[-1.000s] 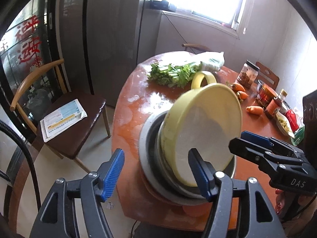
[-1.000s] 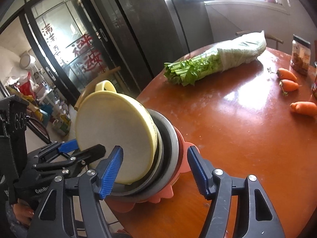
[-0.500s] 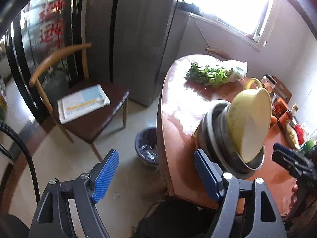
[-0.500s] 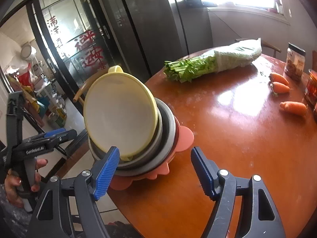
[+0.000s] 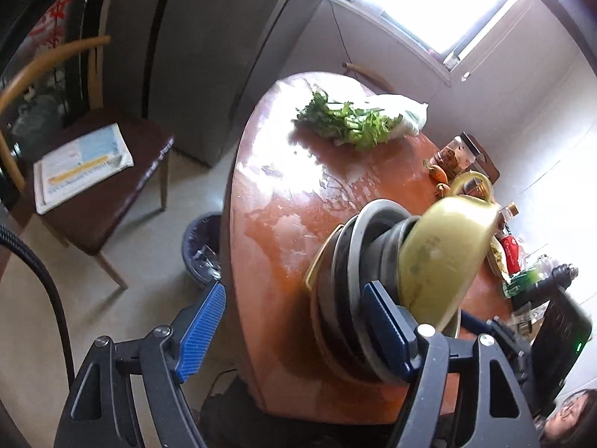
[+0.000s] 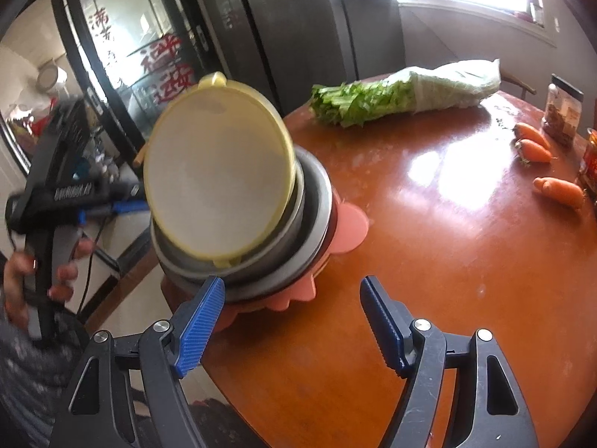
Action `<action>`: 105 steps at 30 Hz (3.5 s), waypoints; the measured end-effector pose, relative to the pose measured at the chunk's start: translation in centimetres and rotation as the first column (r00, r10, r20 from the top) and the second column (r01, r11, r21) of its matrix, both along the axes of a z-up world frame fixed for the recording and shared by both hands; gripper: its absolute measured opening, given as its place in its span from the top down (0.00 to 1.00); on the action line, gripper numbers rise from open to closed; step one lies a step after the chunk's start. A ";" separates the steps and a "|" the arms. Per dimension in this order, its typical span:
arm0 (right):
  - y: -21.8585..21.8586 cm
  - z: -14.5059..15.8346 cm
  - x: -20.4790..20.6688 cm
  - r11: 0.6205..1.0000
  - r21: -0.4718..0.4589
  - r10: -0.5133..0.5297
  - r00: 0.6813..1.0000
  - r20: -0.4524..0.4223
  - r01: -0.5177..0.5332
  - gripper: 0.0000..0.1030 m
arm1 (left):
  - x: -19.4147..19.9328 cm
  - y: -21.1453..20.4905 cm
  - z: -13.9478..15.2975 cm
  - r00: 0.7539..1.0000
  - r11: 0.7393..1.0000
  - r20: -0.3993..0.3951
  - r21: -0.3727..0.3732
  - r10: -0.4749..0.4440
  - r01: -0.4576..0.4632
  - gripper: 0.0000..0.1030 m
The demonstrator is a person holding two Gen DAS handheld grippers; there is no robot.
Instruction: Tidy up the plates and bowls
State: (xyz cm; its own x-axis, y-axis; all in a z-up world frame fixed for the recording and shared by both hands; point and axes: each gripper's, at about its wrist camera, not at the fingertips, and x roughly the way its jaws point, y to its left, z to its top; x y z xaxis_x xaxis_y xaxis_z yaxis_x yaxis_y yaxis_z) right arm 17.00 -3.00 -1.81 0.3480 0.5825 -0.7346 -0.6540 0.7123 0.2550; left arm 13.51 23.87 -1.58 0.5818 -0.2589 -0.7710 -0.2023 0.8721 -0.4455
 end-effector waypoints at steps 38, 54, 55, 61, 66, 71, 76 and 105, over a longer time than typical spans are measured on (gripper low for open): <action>-2.4 -1.9 2.7 0.998 0.049 0.031 0.997 -0.070 -0.027 0.23 | 6.5 -6.7 -3.4 0.966 0.956 -0.006 -0.146 -0.258 0.254 0.49; -12.5 -1.8 3.3 0.997 0.009 -0.075 0.997 -0.023 0.075 0.24 | 11.0 -17.7 -3.2 0.925 0.920 -0.022 -0.114 -0.380 0.376 0.49; -13.2 -1.6 3.3 0.997 0.001 -0.081 0.997 -0.012 0.081 0.24 | 11.3 -18.7 -3.2 0.922 0.917 -0.023 -0.111 -0.387 0.382 0.49; -16.5 -1.5 3.6 0.994 -0.001 -0.109 0.994 -0.005 0.109 0.26 | 12.5 -22.3 -3.1 0.911 0.908 -0.025 -0.103 -0.411 0.406 0.49; -18.9 -1.4 3.6 0.992 0.007 -0.129 0.992 -0.005 0.129 0.26 | 13.2 -24.3 -3.1 0.904 0.901 -0.030 -0.096 -0.427 0.423 0.49; -21.1 -1.3 3.2 0.988 0.014 -0.151 0.989 -0.007 0.151 0.26 | 13.6 -26.0 -3.0 0.894 0.892 -0.036 -0.090 -0.446 0.442 0.49; -22.3 -1.2 2.9 0.986 0.016 -0.166 0.986 -0.010 0.166 0.26 | 14.0 -27.3 -2.9 0.889 0.889 -0.033 -0.066 -0.457 0.454 0.49; -21.4 -0.3 2.3 0.978 -0.018 -0.209 0.978 0.015 0.209 0.26 | 13.9 -27.5 -2.6 0.888 0.888 -0.014 -0.044 -0.459 0.458 0.49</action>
